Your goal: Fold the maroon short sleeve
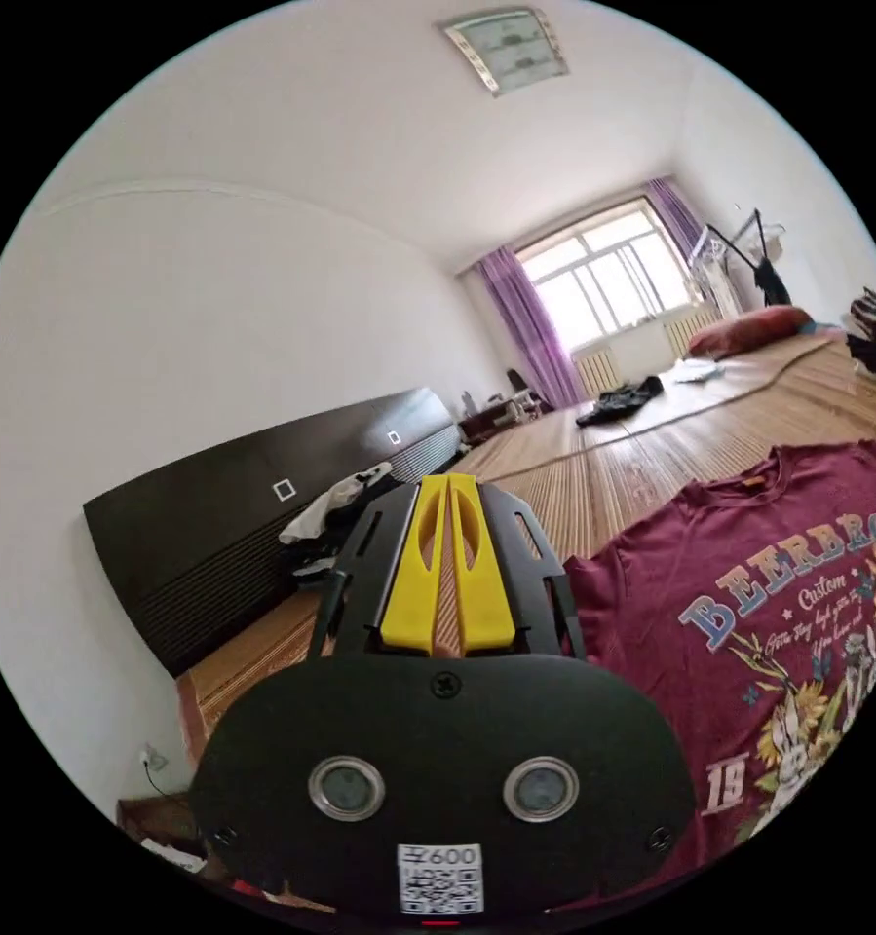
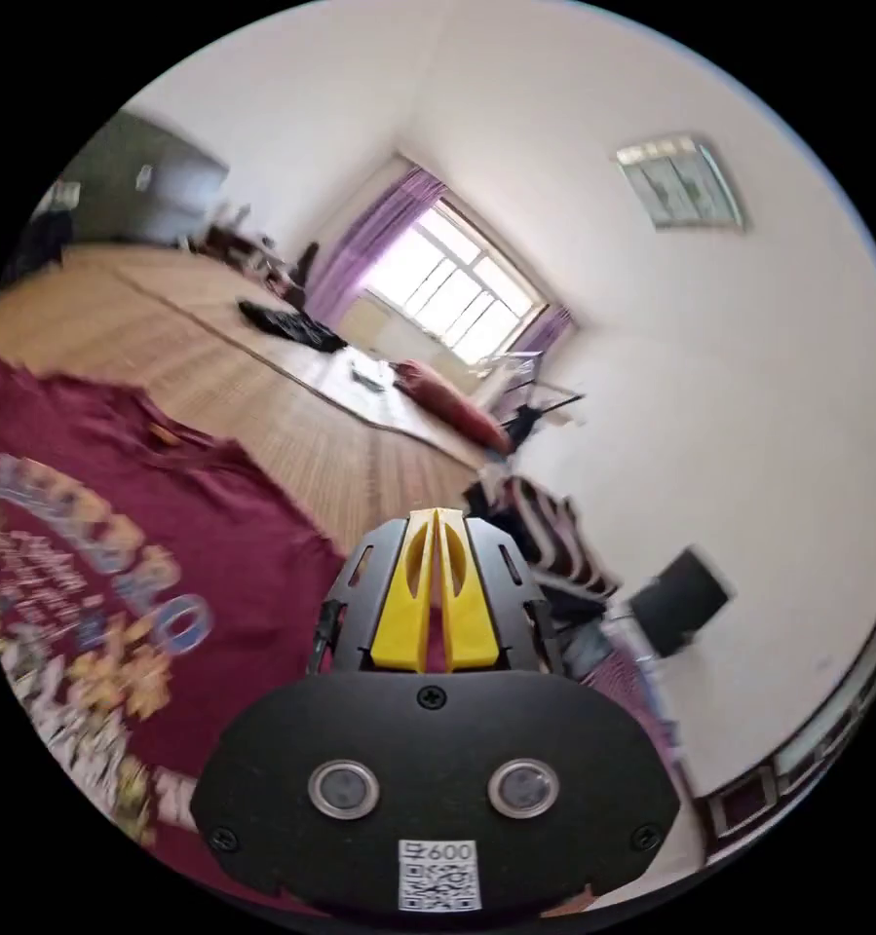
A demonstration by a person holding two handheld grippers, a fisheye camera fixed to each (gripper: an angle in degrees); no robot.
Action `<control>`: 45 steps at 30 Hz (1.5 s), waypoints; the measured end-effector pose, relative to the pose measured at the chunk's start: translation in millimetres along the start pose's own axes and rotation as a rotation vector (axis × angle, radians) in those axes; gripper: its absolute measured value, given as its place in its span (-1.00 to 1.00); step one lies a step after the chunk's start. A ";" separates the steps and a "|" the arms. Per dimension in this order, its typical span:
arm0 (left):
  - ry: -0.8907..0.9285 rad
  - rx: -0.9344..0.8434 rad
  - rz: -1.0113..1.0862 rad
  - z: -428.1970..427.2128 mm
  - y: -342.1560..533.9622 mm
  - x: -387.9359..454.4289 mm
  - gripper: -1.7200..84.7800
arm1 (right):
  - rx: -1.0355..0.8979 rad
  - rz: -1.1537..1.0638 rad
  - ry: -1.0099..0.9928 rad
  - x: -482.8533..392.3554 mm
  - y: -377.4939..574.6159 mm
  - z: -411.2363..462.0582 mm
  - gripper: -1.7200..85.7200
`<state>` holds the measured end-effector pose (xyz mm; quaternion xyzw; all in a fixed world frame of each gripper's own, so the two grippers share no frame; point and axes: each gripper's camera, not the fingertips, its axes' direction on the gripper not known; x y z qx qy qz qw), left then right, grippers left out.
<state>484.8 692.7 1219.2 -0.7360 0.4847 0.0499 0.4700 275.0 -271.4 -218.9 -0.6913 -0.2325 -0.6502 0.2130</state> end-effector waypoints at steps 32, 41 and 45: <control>0.343 -0.149 0.134 -284.1 235.6 -69.4 -0.94 | 0.026 0.181 -0.374 62.9 398.9 -255.4 -0.98; 0.585 -0.165 -0.003 -256.9 254.3 -8.0 -0.95 | 0.071 0.218 -0.340 -34.7 419.2 -231.0 -0.98; 0.662 -0.128 -0.014 -257.7 288.2 -2.1 -0.95 | 0.233 0.006 -0.082 -113.5 475.4 -243.5 -0.98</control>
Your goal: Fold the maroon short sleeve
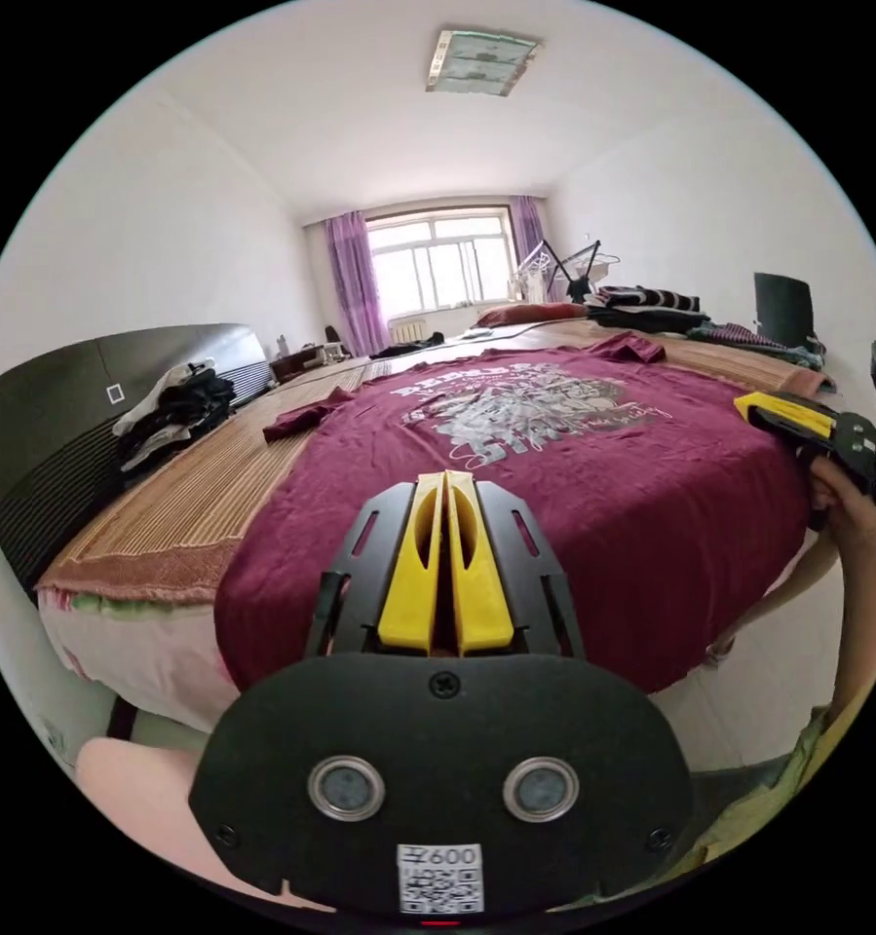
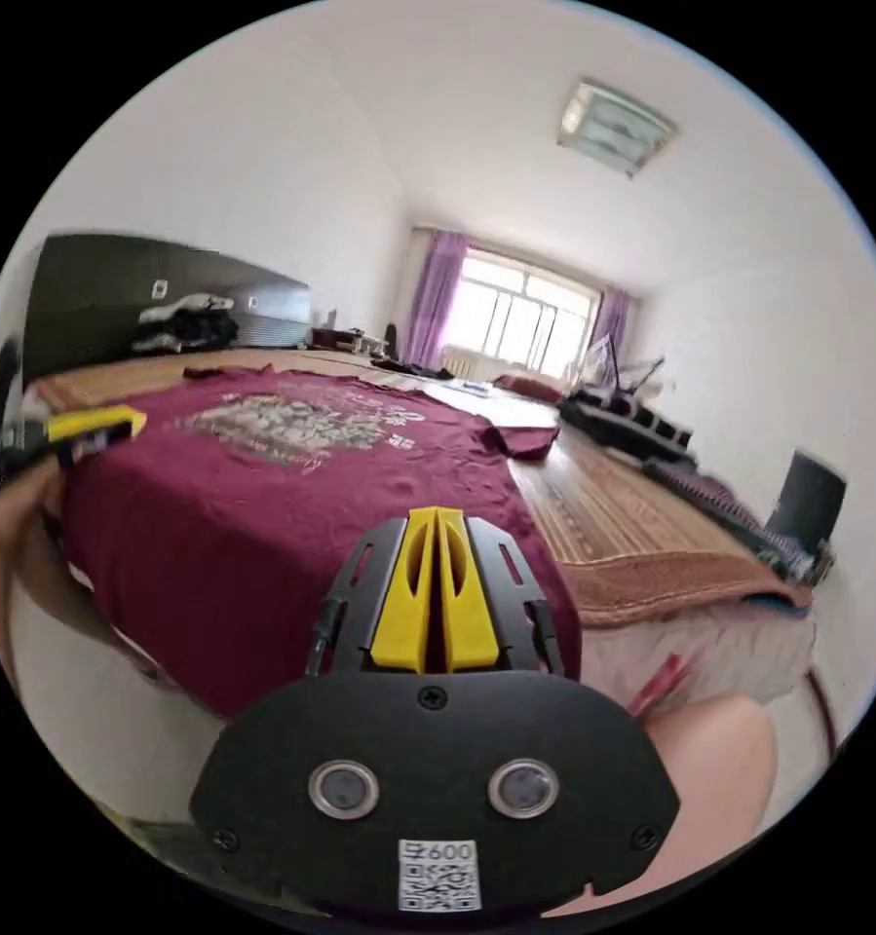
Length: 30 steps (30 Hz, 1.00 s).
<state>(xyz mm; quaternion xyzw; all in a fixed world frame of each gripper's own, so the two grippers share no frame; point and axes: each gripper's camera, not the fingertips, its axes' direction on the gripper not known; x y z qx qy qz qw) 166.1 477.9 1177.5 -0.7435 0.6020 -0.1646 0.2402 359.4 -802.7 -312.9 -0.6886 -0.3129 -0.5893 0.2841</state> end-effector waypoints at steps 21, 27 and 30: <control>-0.071 -0.023 0.068 12.8 -1.2 45.2 -0.95 | 0.006 0.121 -0.006 -23.7 21.0 -5.3 -0.98; -0.164 -0.011 0.184 14.5 0.0 72.0 -0.96 | -0.025 0.221 -0.072 -9.6 21.0 0.7 -0.98; -0.184 -0.058 0.215 18.6 -6.6 80.3 -0.96 | -0.032 0.219 -0.067 -11.3 20.7 3.1 -0.98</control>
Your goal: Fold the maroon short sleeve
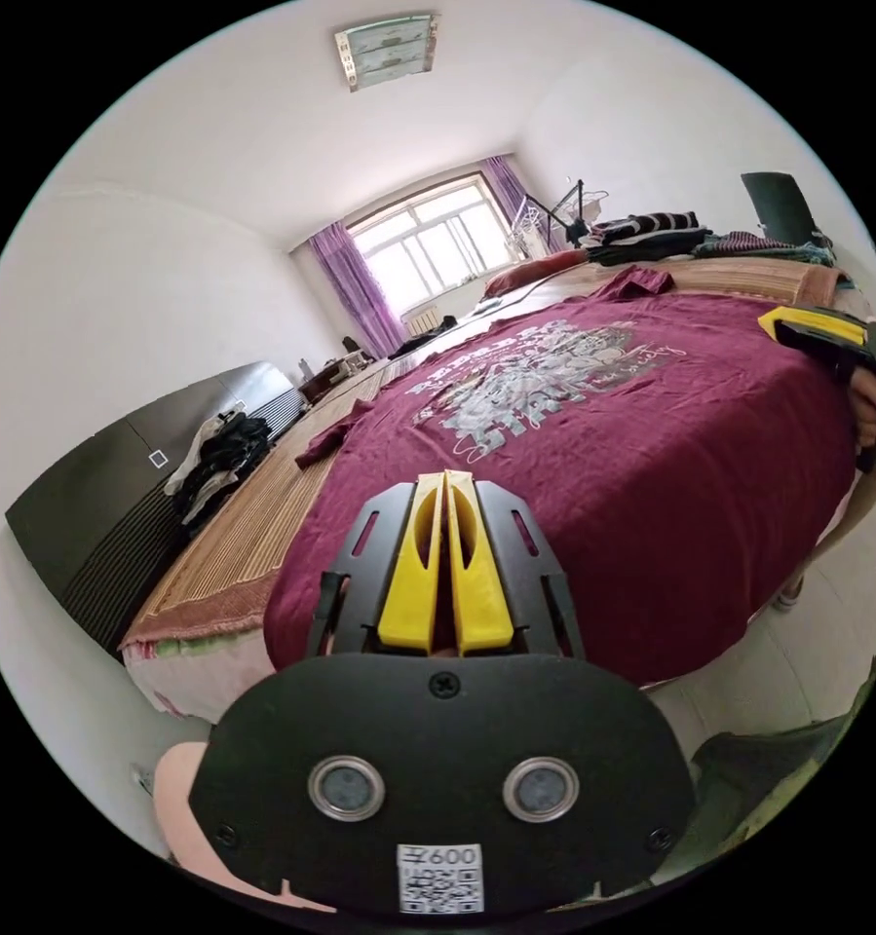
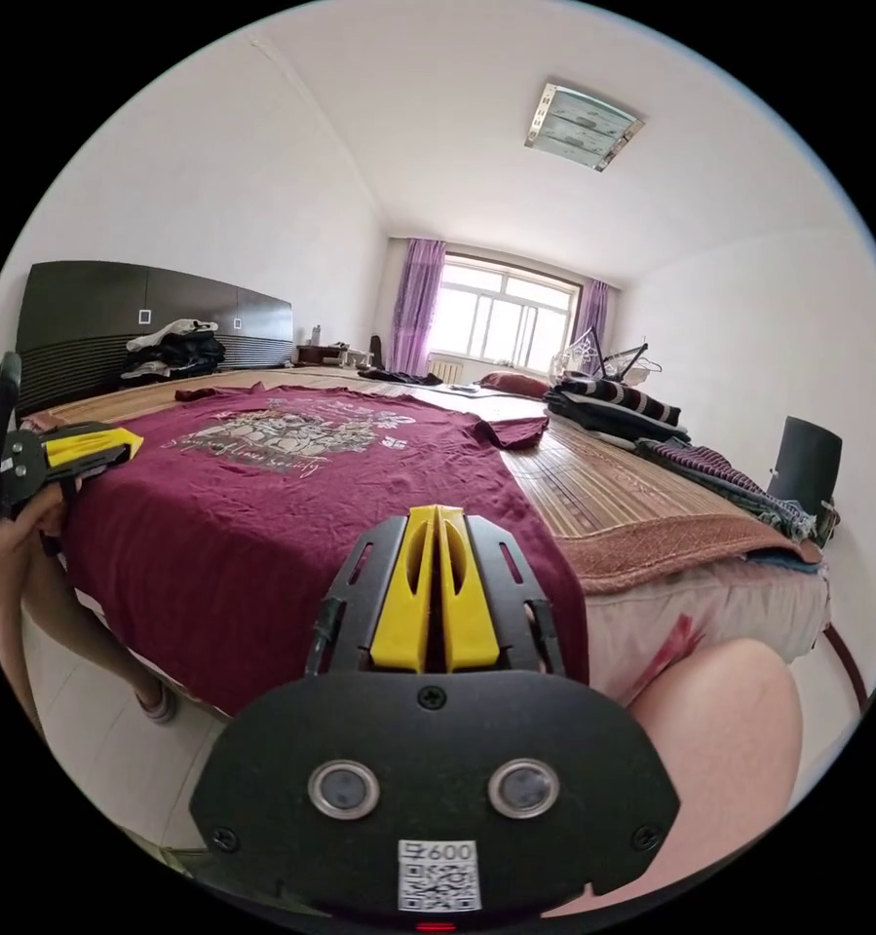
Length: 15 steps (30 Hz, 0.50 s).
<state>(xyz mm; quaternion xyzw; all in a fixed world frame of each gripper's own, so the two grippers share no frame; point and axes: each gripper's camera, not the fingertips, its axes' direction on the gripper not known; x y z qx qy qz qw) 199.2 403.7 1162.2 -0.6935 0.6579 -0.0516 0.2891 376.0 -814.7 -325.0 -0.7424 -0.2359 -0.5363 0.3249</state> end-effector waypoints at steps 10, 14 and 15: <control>-0.138 -0.010 0.170 2.6 -5.1 29.9 -0.95 | -0.004 0.029 -0.059 13.3 1.1 6.2 -0.98; -0.137 -0.015 0.078 4.9 -4.2 23.0 -0.95 | 0.005 0.091 -0.112 27.8 3.7 8.7 -0.98; -0.107 -0.011 0.036 5.7 -3.0 15.3 -0.95 | 0.004 0.099 -0.119 29.4 4.1 9.7 -0.98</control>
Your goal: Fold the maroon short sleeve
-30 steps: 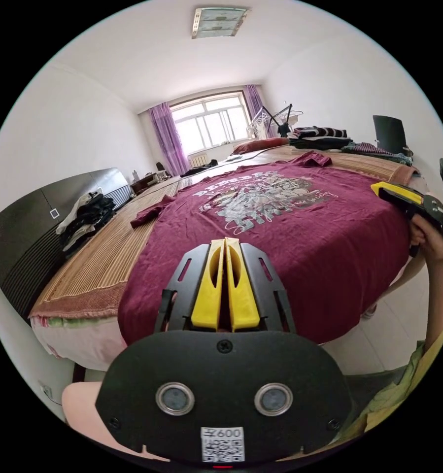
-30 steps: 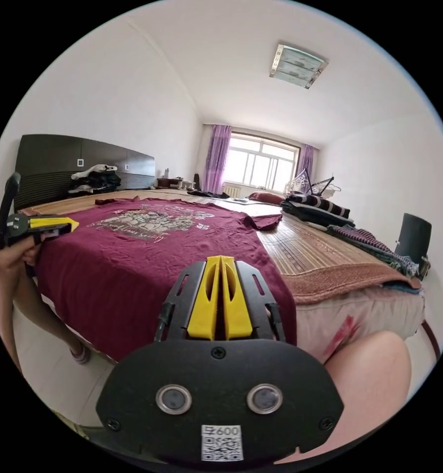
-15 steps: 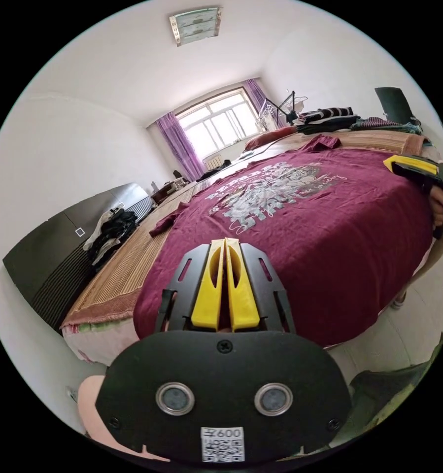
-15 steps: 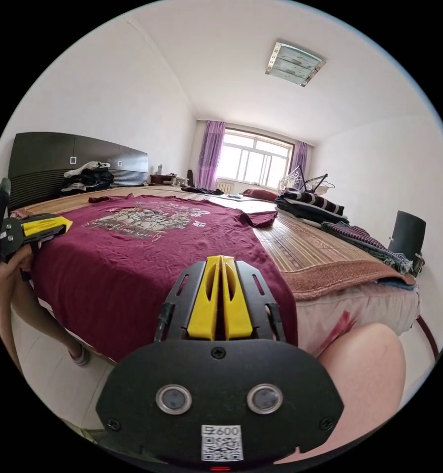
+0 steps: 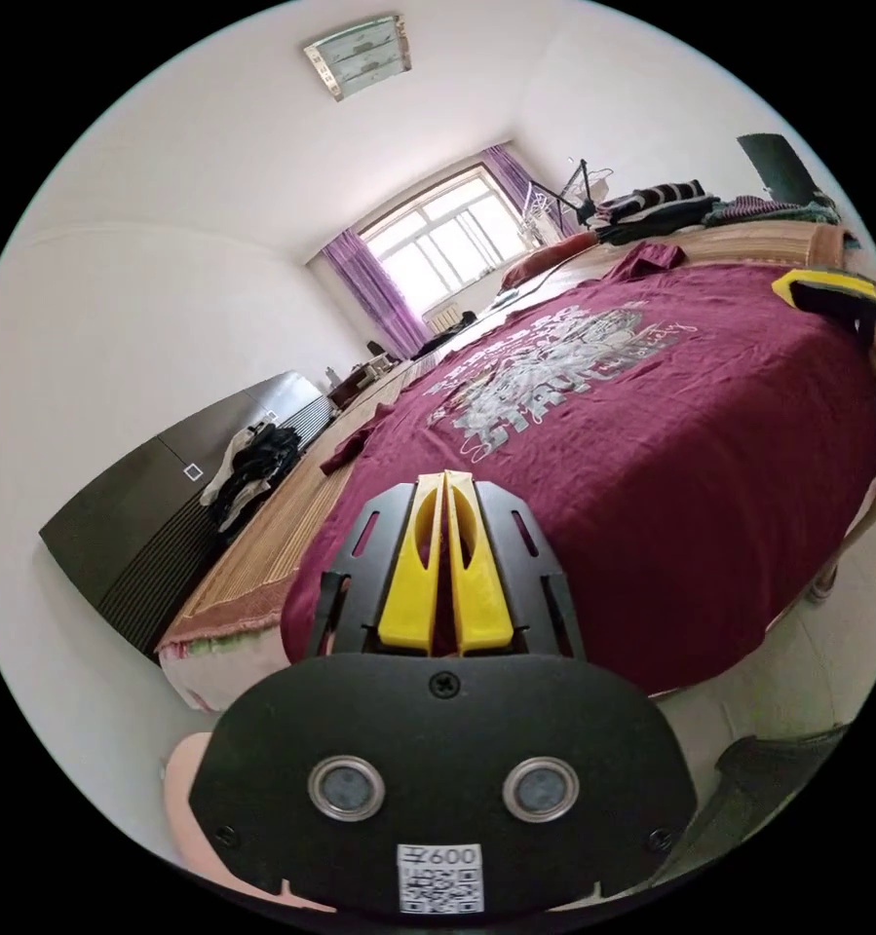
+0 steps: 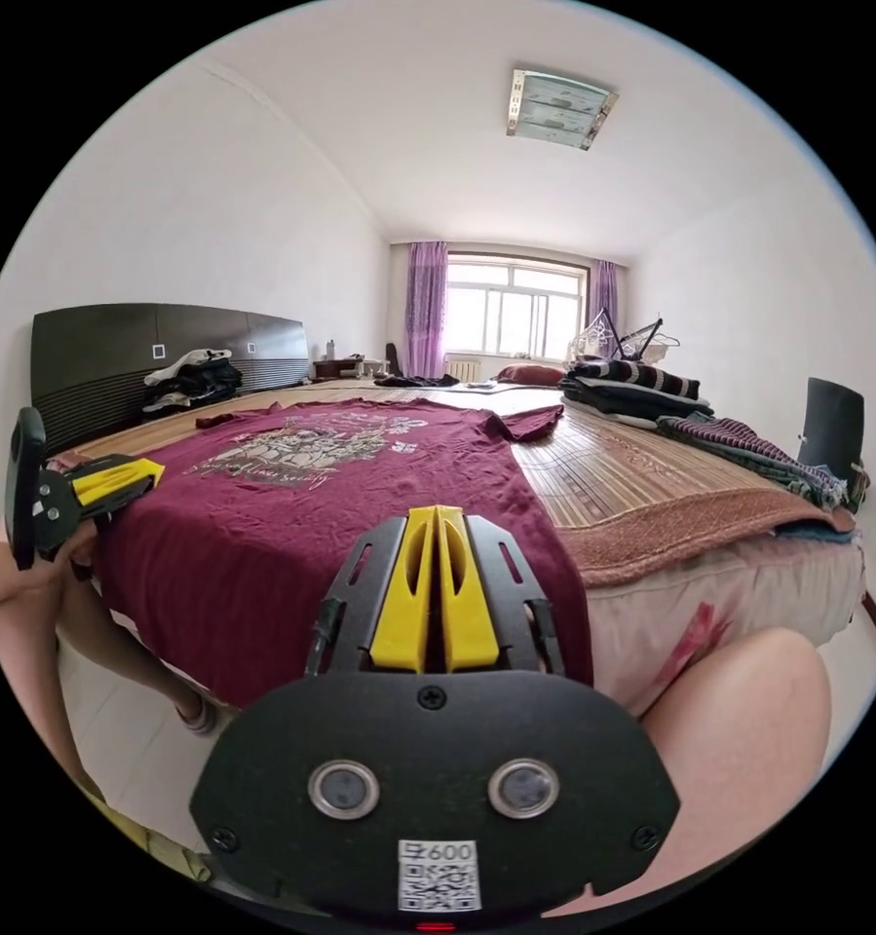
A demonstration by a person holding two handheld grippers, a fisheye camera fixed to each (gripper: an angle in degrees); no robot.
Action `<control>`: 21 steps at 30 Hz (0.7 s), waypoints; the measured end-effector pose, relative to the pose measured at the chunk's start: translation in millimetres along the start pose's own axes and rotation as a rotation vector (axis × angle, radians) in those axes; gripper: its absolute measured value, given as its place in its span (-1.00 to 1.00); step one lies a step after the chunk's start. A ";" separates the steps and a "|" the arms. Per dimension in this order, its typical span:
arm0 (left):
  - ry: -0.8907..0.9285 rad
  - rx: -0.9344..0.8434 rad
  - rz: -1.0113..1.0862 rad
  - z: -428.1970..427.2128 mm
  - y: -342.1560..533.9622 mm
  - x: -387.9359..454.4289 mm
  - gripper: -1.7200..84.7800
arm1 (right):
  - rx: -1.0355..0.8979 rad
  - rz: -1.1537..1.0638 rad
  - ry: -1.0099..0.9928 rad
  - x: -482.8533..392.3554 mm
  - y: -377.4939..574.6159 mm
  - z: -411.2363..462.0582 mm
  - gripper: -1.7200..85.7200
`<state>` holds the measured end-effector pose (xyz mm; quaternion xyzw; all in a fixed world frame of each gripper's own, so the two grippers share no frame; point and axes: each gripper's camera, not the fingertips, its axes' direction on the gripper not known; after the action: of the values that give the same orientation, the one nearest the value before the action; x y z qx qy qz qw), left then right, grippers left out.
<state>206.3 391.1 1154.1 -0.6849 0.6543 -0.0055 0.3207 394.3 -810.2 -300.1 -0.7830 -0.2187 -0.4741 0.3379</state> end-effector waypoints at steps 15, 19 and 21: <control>0.304 0.049 -0.300 28.8 28.4 -74.3 -0.95 | -0.013 0.001 0.007 3.4 -3.9 8.3 -0.98; 0.285 0.056 -0.283 30.9 29.8 -75.6 -0.95 | -0.003 0.020 -0.003 7.2 -3.1 8.8 -0.98; 0.276 0.057 -0.276 31.6 30.1 -75.7 -0.95 | 0.000 0.013 0.007 5.7 -3.0 9.5 -0.98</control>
<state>182.1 474.8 1146.8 -0.7514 0.5916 -0.1618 0.2436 400.5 -801.1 -297.1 -0.7829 -0.2123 -0.4745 0.3418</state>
